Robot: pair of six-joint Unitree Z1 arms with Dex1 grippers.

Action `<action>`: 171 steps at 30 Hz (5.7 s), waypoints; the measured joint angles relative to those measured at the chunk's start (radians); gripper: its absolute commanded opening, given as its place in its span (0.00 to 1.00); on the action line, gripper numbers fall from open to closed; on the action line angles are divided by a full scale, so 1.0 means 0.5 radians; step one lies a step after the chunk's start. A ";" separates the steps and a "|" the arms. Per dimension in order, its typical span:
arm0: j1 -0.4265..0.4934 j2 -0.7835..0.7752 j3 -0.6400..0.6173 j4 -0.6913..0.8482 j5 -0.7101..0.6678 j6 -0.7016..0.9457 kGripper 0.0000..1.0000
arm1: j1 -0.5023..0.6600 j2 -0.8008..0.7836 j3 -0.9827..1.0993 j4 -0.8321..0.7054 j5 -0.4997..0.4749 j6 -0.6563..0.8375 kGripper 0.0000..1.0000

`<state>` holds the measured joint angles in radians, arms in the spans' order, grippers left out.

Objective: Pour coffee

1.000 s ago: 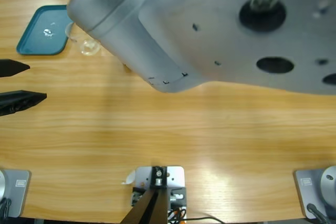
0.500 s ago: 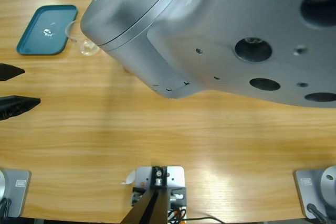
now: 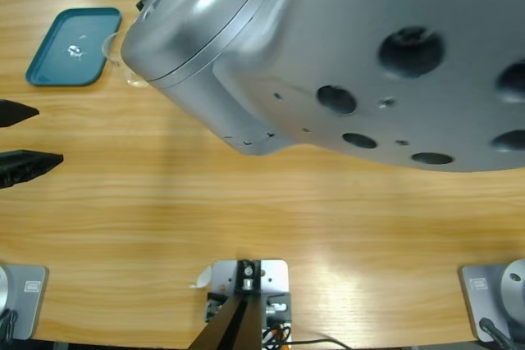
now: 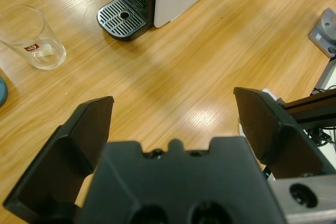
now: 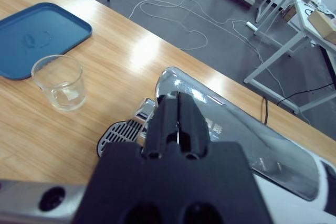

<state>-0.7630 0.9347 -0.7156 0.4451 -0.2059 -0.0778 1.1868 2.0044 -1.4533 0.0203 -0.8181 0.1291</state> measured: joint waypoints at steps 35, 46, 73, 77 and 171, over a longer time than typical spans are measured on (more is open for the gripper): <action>0.037 0.166 0.283 -0.725 0.615 -0.079 1.00 | -0.162 -1.561 0.728 1.111 1.086 0.335 1.00; 0.178 0.804 0.363 -1.193 0.875 -0.099 1.00 | -0.162 -1.836 1.182 1.131 1.098 0.363 1.00; 0.348 1.627 0.457 -2.245 0.833 -0.169 0.90 | -0.163 -1.903 1.373 1.022 1.103 0.362 1.00; 0.372 1.693 0.457 -2.301 0.782 -0.173 0.89 | -0.163 -1.903 1.373 1.022 1.103 0.362 1.00; 0.221 1.064 0.101 -1.099 -0.217 0.389 0.97 | -0.163 -1.902 1.322 1.073 1.157 0.329 0.96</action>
<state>-0.6527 1.4666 -0.6649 -0.1045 -0.3144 0.1167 1.1054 1.0534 -0.7924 0.5567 -0.2395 0.2935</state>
